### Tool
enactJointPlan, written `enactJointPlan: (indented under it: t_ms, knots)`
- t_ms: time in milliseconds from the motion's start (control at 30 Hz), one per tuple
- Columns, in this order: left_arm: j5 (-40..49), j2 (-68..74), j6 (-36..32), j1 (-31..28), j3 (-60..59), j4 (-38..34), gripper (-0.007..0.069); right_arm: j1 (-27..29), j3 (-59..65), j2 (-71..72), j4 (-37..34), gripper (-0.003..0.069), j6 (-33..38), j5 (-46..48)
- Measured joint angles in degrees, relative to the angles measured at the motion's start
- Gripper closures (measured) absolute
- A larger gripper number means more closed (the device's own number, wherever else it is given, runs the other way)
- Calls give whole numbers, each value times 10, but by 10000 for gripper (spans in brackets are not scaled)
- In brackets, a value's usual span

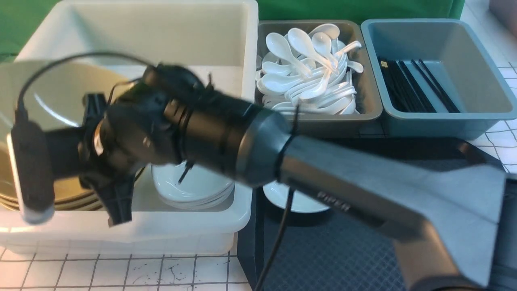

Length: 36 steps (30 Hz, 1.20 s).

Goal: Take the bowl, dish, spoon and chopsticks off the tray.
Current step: Use the right arm to put the noodle bowl into the large storage box on the left

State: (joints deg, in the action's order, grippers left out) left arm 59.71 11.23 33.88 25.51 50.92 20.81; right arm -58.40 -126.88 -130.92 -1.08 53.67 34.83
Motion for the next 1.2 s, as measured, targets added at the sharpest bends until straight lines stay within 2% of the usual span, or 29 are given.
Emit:
enactJointPlan:
  t_ms: [400,600,700,833,1033,1200]
  knots:
    - [0,-1,0,0,0,-1,625,-2,0,-12,-4,588,3,-64]
    - [-1,-1,-2,0,0,-16,625,-5,0,-13,-3,480,-7,-71]
    - [-1,-1,-4,0,0,-25,625,-5,0,-13,-2,392,-11,-74]
    - [-1,-2,-13,0,0,-30,625,-5,0,-13,-2,328,-16,-74]
    - [-3,-2,-26,0,0,-35,625,-5,0,-3,2,289,-31,-40]
    - [-12,-2,-35,0,0,-50,625,-5,0,53,6,287,-94,45]
